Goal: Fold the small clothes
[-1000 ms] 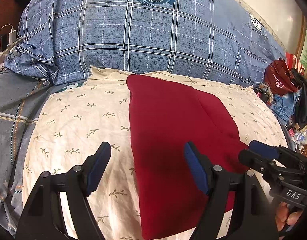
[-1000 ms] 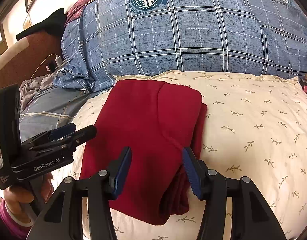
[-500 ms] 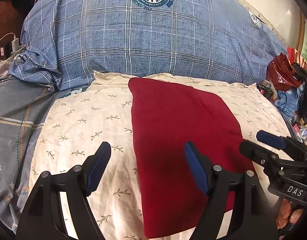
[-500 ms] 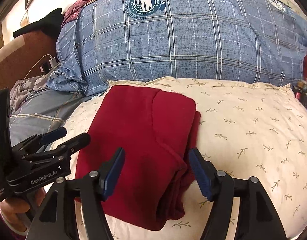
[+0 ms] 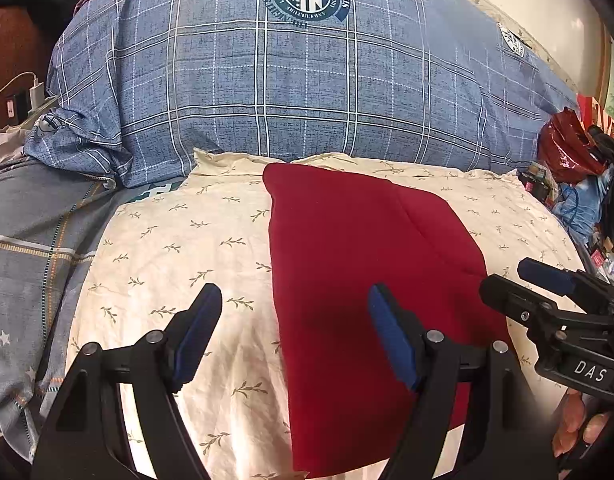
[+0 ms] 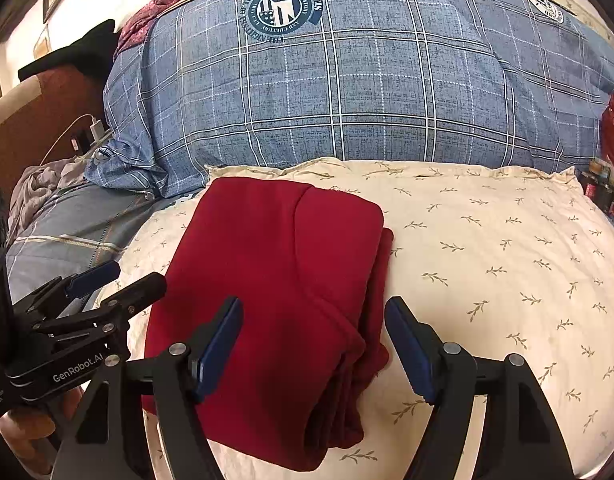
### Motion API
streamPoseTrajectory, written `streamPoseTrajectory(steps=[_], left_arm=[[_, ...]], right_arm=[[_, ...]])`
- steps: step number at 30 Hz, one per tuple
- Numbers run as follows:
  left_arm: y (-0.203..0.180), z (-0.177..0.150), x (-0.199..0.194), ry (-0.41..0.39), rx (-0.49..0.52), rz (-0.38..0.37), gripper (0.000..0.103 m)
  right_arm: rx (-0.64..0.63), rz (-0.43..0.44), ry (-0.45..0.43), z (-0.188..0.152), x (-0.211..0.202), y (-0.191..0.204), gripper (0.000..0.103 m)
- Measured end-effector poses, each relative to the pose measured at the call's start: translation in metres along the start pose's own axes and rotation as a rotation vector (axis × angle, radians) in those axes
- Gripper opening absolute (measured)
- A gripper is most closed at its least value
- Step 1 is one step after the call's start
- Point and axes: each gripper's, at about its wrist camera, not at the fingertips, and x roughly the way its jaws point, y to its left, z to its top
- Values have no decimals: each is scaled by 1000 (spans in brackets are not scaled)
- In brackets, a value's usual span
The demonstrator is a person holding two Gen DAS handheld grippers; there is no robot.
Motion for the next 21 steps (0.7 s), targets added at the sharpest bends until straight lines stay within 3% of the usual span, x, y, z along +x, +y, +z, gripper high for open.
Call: streamPoseTrajectory(steps=[21], left_arm=[[-2,1,1,-6,28,15,75]], right_arm=[[14,10,20,-1,8,4,75]])
